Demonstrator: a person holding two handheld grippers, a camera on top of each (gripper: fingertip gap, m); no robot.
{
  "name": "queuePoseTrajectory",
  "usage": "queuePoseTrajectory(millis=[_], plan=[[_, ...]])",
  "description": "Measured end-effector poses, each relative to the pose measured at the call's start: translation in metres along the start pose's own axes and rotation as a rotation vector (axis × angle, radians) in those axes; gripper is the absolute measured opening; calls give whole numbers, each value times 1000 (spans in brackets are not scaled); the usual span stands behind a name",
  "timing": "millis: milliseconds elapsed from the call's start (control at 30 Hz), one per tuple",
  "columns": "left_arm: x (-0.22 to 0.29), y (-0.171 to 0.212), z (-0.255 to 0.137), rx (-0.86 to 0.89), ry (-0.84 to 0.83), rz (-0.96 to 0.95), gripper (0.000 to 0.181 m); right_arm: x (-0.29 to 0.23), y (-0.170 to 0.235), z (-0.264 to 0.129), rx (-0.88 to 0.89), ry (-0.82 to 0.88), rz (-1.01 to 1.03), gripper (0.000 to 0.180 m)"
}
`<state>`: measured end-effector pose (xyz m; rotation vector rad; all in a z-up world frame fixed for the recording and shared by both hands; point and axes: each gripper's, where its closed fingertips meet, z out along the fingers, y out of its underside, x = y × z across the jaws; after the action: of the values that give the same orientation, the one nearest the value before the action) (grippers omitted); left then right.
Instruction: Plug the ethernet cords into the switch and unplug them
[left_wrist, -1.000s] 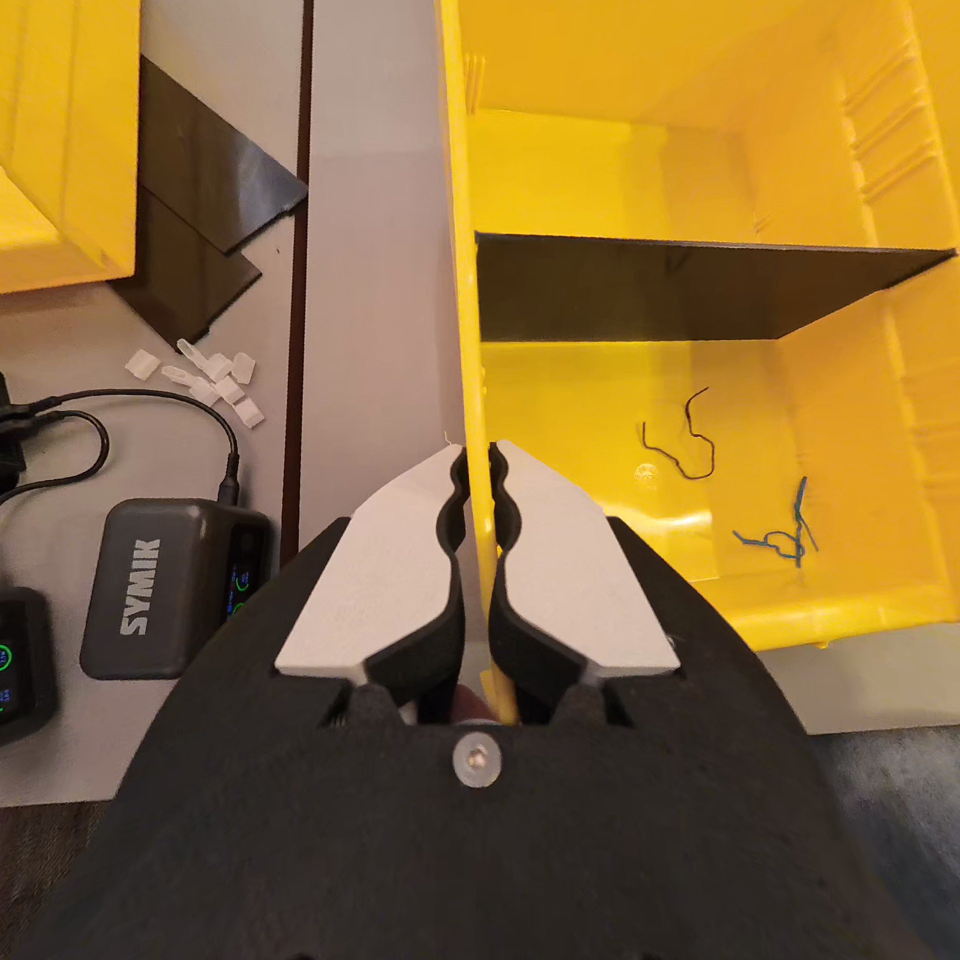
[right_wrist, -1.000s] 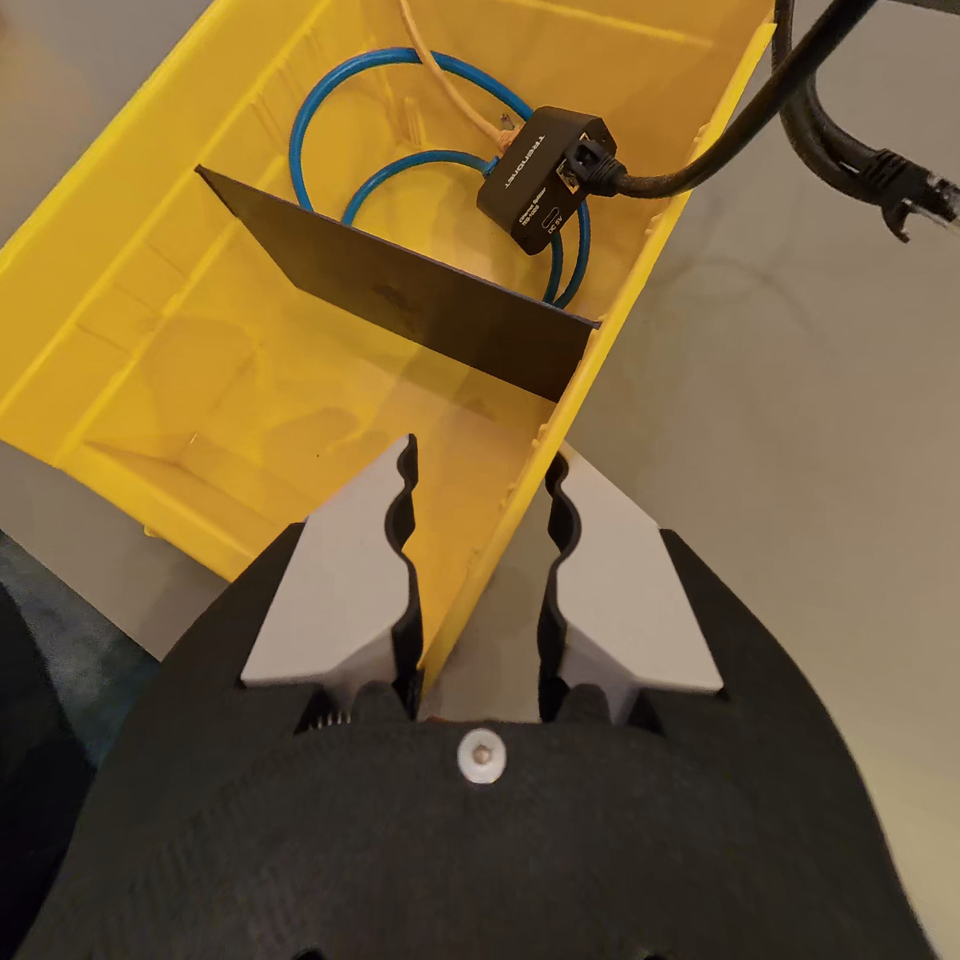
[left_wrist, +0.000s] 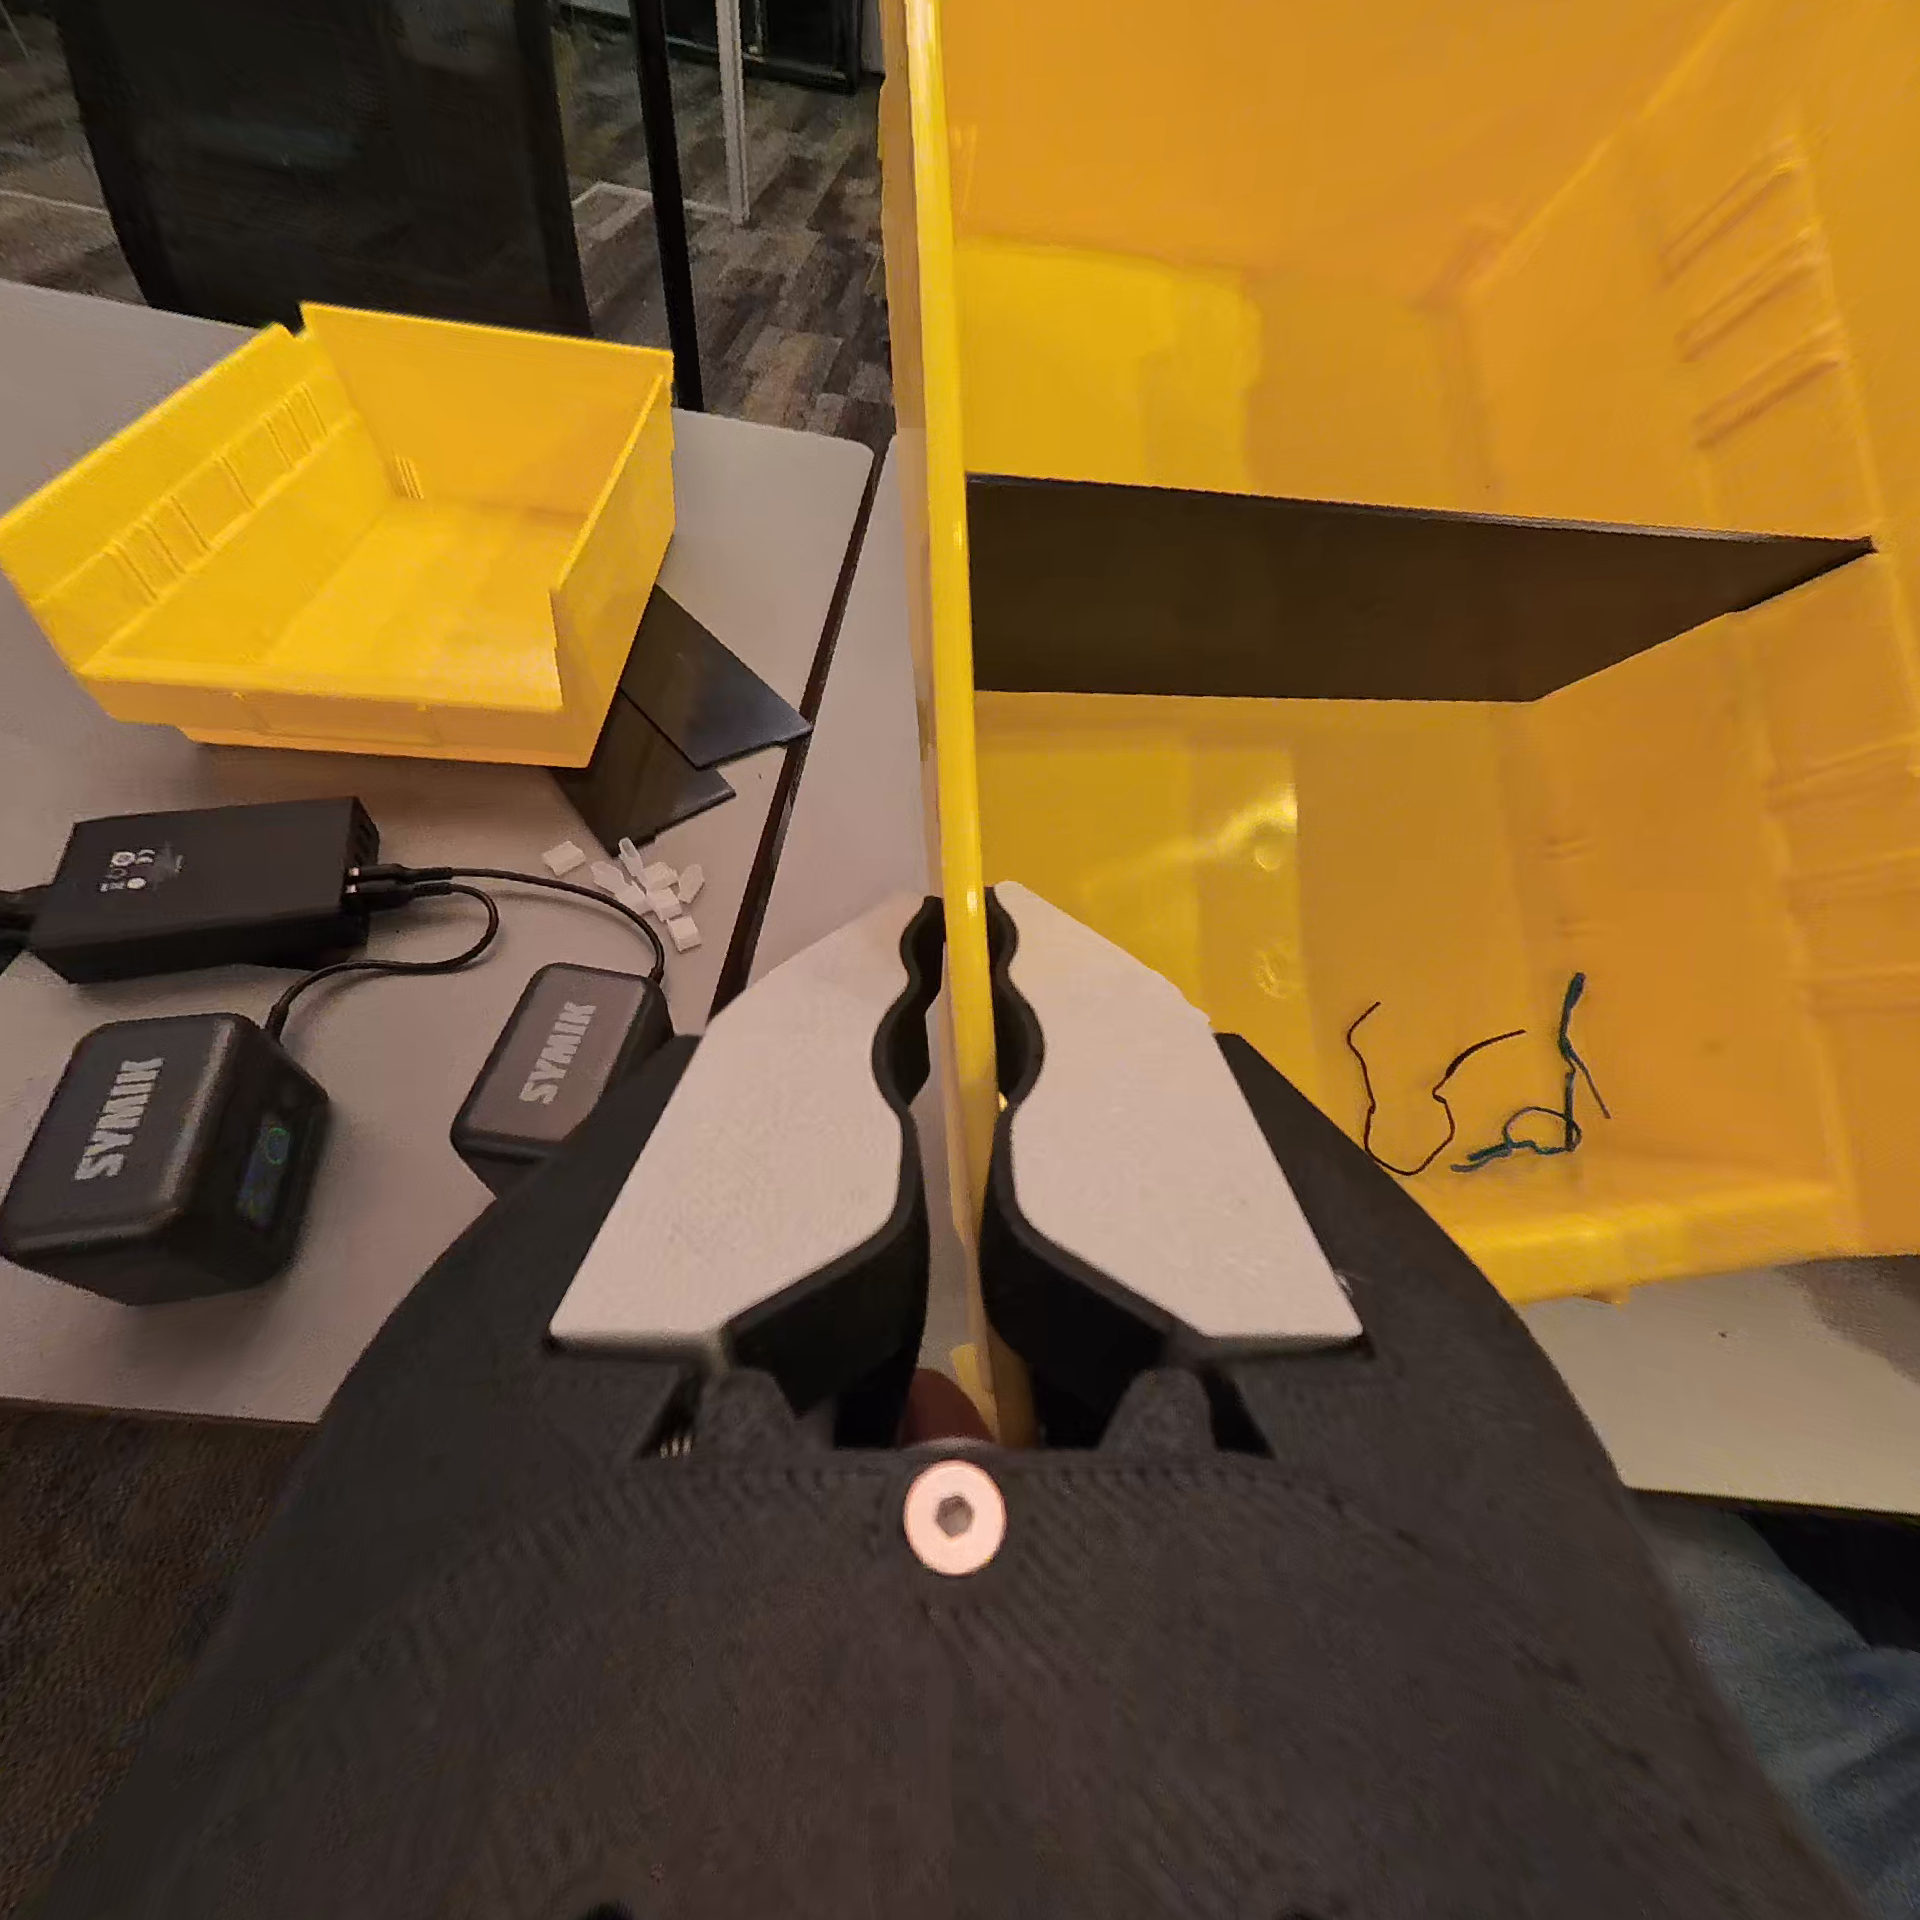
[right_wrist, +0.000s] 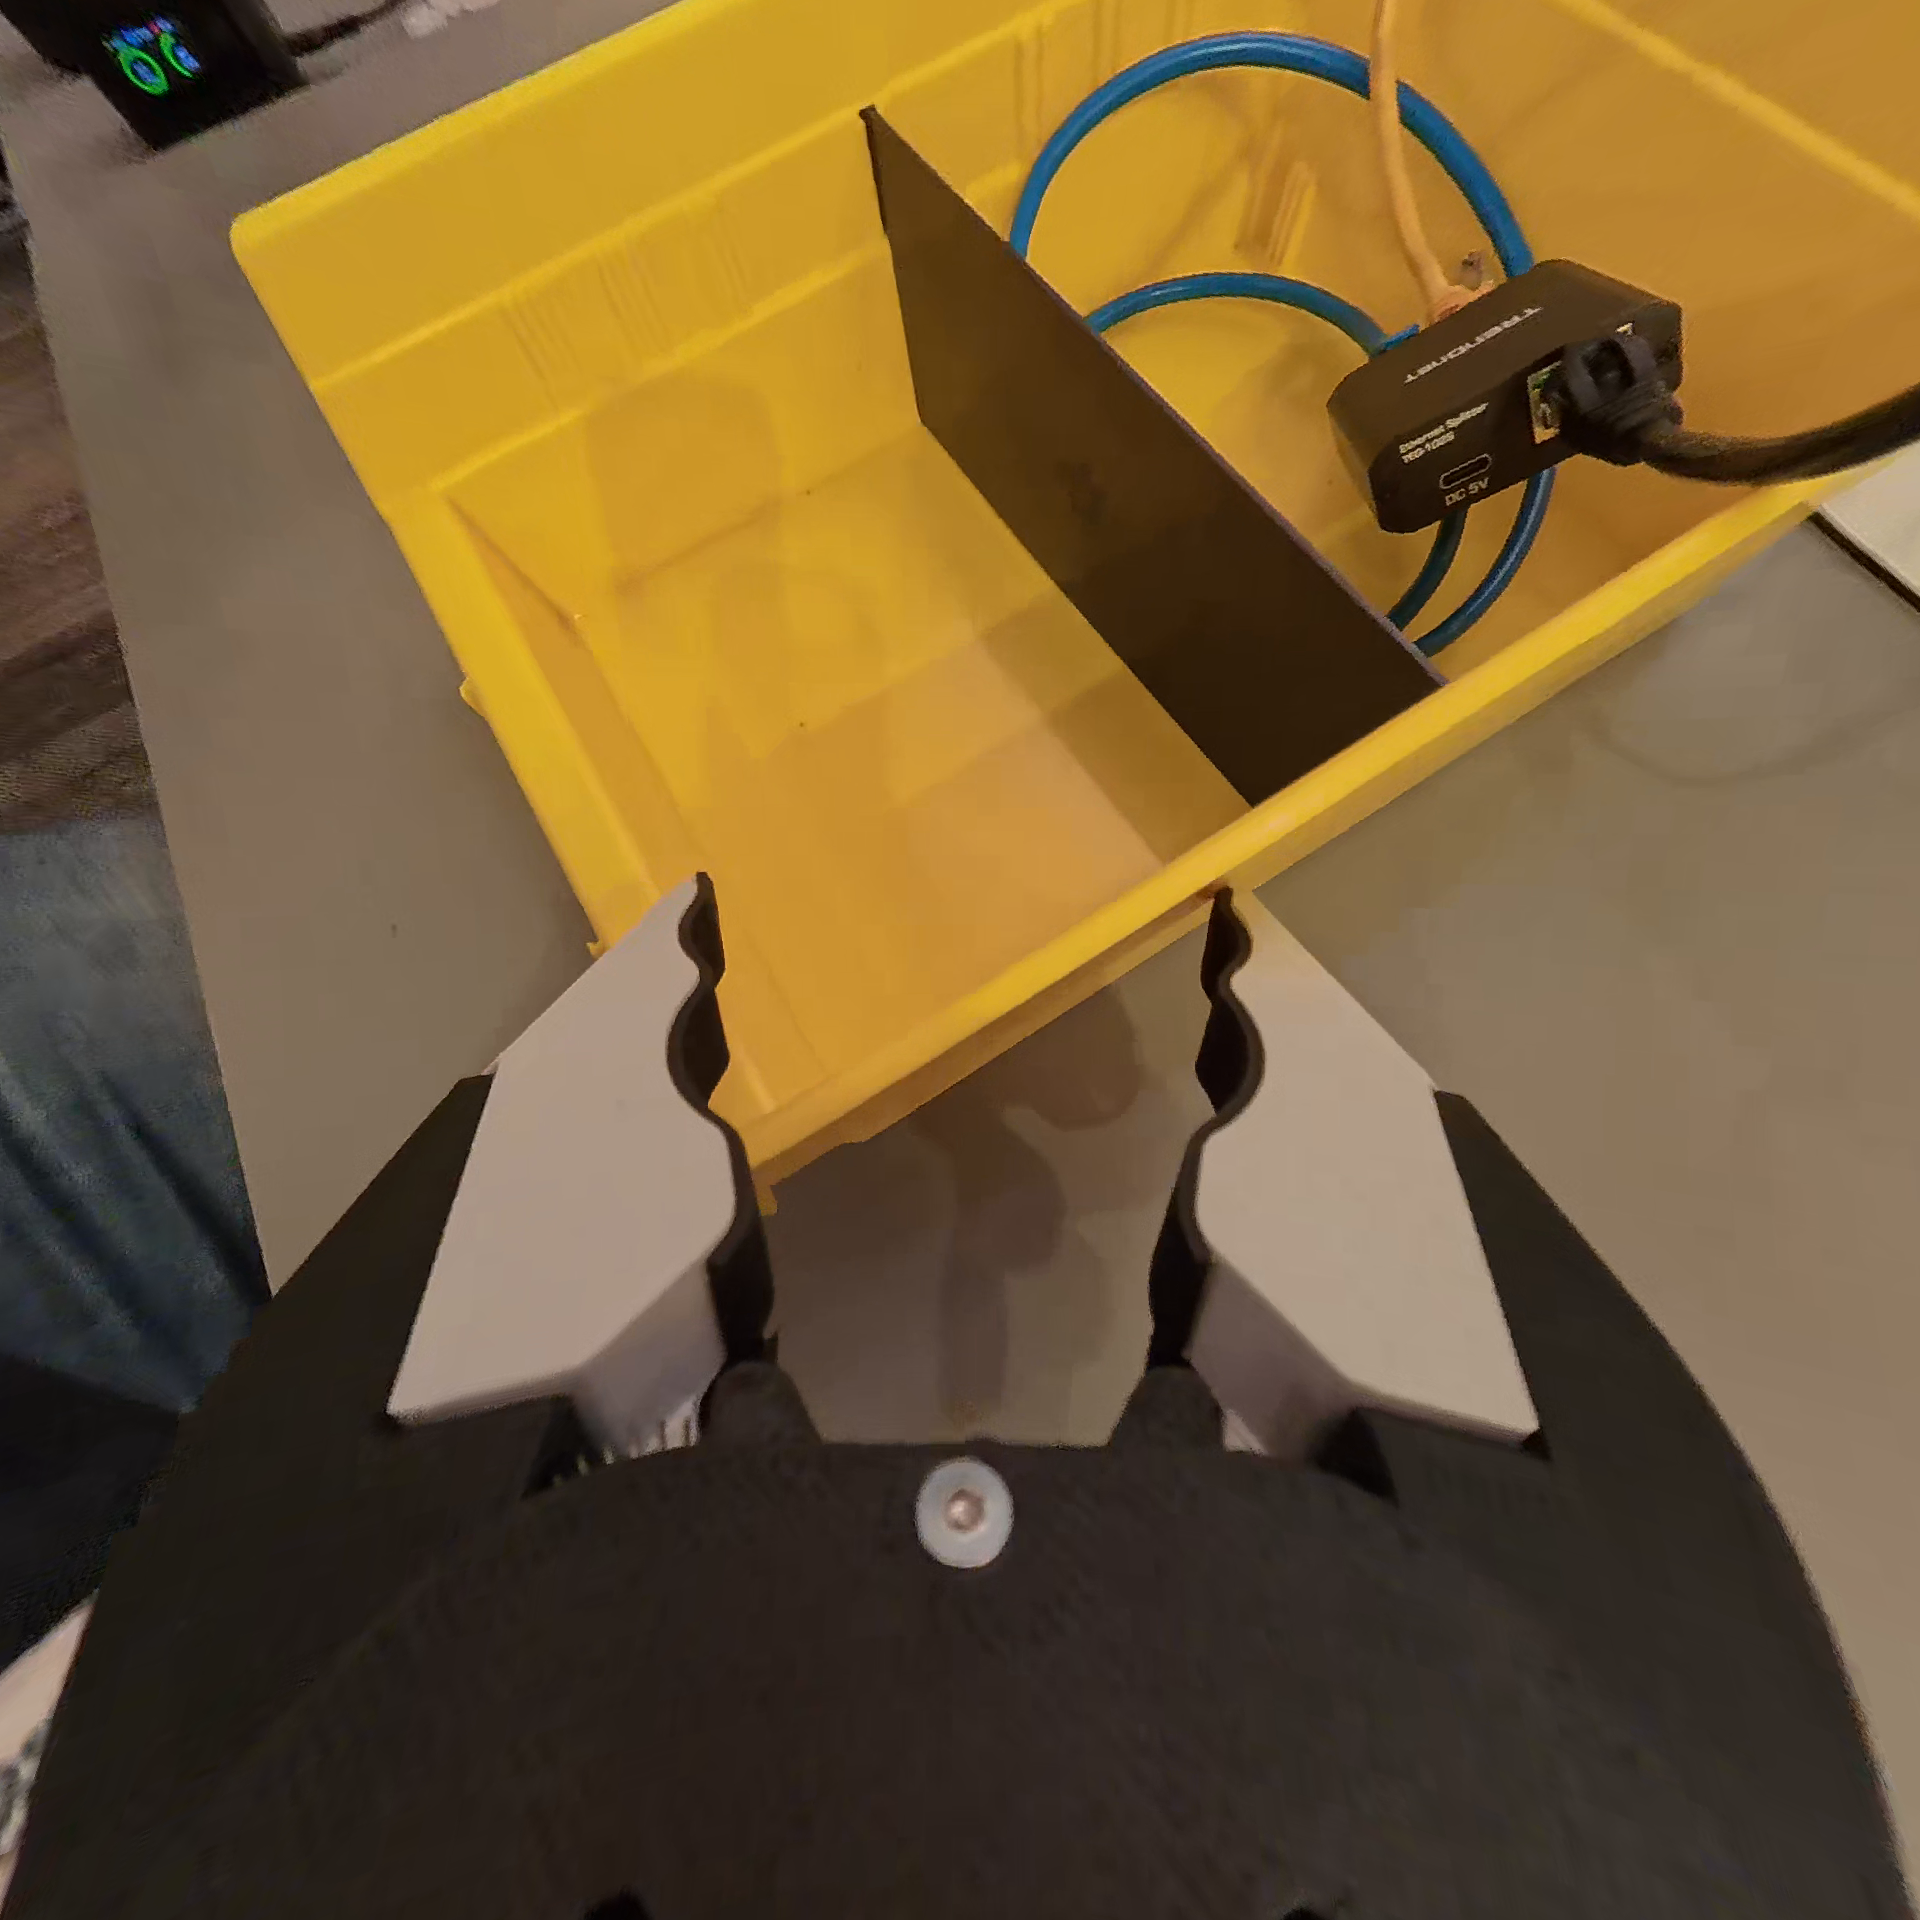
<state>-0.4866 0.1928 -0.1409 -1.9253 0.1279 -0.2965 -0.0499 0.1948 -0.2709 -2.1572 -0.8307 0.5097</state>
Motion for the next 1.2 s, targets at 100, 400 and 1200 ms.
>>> queuePoseTrajectory(millis=[100,400,1200], plan=[[1,-10,-9,26,-5,10,6,-19,-20,28,13,-29,-15,98],[7,-39,-48,91,-47,55,6,-91,-73,89,96,-173,18,128],[271,-16,86,12,344,247,5,-34,-40,-178,535,-41,142,111]])
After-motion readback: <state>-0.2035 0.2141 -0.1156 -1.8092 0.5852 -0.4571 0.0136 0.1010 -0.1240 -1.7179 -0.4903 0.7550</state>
